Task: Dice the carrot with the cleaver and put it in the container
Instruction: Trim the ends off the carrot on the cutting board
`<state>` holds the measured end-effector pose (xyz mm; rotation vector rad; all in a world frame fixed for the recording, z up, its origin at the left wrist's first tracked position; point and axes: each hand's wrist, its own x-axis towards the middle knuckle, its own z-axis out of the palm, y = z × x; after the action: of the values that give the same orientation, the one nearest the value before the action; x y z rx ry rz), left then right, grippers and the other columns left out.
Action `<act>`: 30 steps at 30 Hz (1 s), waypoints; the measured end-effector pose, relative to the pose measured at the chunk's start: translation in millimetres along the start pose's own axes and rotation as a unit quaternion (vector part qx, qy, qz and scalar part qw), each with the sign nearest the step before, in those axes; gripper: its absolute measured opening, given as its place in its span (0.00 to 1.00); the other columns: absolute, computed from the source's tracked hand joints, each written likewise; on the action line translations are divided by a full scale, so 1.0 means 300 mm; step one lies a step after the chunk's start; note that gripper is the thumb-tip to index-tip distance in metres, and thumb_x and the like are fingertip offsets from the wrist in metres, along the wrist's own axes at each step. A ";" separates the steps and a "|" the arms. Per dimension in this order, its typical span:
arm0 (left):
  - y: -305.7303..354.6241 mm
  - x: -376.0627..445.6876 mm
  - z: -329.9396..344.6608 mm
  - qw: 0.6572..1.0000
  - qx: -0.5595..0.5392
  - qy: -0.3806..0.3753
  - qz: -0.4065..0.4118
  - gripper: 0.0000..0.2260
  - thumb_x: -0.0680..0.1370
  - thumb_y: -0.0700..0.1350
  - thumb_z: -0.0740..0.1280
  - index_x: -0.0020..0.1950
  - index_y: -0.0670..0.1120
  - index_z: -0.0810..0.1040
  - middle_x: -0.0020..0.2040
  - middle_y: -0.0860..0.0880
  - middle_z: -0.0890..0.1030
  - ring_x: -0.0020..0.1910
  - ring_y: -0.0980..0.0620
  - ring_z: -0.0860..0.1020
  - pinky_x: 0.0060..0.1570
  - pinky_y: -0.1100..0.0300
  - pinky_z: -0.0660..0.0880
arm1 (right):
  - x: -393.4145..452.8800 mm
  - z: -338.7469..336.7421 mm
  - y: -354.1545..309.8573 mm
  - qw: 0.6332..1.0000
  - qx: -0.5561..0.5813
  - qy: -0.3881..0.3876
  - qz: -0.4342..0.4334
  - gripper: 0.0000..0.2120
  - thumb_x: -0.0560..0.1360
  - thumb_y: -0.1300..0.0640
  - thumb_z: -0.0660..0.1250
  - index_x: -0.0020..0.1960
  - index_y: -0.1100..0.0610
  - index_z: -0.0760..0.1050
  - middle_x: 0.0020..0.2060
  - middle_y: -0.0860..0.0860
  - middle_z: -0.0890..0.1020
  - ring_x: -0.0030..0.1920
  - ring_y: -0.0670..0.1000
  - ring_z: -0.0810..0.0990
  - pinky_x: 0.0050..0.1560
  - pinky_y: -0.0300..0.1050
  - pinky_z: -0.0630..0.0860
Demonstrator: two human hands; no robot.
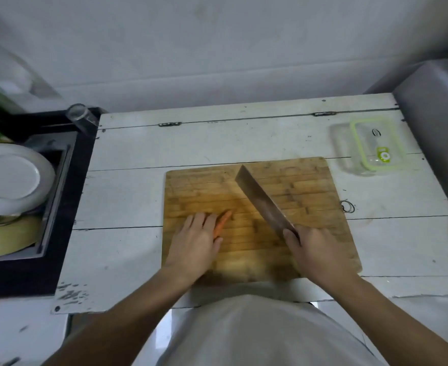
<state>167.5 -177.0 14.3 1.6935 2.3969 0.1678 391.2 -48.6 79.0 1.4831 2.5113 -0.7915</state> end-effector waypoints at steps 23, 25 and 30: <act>0.054 0.051 0.114 0.981 -0.145 0.129 0.005 0.11 0.78 0.39 0.73 0.60 0.44 0.85 0.47 0.50 0.79 0.47 0.51 0.77 0.46 0.57 0.80 | 0.002 0.084 -0.110 0.995 -0.085 -0.053 0.001 0.16 0.85 0.47 0.54 0.52 0.52 0.78 0.34 0.45 0.74 0.31 0.46 0.73 0.27 0.39 0.64; 0.053 0.052 0.112 0.982 -0.144 0.126 0.003 0.11 0.78 0.40 0.73 0.60 0.44 0.85 0.48 0.50 0.80 0.48 0.52 0.77 0.48 0.58 0.80 | 0.040 0.093 -0.144 0.995 -0.069 -0.066 -0.002 0.15 0.85 0.48 0.55 0.52 0.54 0.78 0.37 0.47 0.78 0.34 0.48 0.77 0.30 0.40 0.73; 0.046 0.045 0.077 0.984 -0.153 0.086 -0.003 0.13 0.79 0.41 0.72 0.63 0.48 0.84 0.53 0.50 0.81 0.52 0.52 0.79 0.55 0.59 0.79 | 0.110 0.093 -0.181 0.998 -0.030 -0.046 -0.021 0.14 0.85 0.51 0.56 0.48 0.54 0.77 0.38 0.48 0.80 0.37 0.46 0.81 0.38 0.42 0.81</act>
<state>181.2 -160.0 -6.8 1.5860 2.3422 0.6705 323.9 -57.3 63.9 1.3487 2.4820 -0.7656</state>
